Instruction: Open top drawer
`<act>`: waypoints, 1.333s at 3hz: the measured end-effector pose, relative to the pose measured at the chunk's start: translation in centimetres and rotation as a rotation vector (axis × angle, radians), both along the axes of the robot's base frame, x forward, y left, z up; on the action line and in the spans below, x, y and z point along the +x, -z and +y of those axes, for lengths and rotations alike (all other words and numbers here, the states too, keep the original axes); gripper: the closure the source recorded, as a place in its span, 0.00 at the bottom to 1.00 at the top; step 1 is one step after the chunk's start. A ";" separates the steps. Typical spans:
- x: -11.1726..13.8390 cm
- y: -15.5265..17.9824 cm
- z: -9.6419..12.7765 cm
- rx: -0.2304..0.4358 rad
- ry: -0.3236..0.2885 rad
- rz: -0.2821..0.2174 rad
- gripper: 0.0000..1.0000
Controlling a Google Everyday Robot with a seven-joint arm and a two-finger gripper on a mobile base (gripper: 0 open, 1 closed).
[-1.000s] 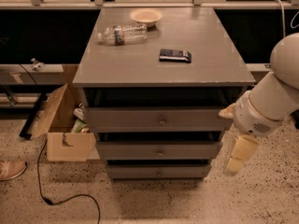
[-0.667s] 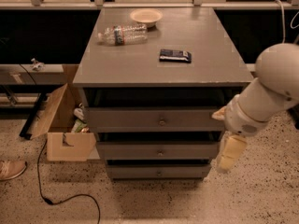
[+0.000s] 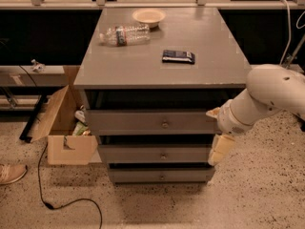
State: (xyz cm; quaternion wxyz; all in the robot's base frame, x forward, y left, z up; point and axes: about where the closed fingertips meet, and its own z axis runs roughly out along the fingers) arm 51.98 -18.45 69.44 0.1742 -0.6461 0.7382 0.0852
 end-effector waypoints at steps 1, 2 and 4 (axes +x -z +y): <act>0.3 0.4 0.1 0.005 -0.002 -0.006 0.00; 0.3 0.4 0.1 0.005 -0.002 -0.005 0.00; 4.5 0.7 0.1 -0.016 -0.082 -0.136 0.00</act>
Offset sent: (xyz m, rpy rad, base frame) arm 0.0117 -0.0001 -0.0087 0.0224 -0.0386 0.0315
